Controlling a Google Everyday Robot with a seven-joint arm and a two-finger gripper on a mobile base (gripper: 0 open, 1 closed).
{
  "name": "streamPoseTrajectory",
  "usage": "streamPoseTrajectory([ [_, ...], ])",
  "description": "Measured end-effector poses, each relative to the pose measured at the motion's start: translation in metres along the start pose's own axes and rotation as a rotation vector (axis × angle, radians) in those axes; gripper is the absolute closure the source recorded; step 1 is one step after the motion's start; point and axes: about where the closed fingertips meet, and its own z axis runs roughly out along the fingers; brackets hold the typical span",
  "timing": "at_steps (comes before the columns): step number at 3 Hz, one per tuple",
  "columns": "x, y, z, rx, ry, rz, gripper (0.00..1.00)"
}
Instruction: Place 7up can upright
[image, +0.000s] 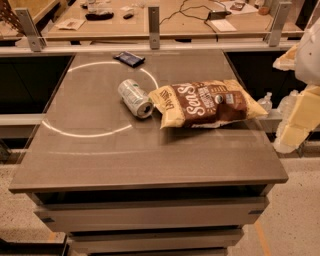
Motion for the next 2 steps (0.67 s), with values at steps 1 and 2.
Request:
streamPoseTrajectory([
  [1,0.0,0.0,0.0,0.0,0.0,0.0,0.0],
  [2,-0.019,-0.005,0.002,-0.022,-0.021,-0.006,0.0],
])
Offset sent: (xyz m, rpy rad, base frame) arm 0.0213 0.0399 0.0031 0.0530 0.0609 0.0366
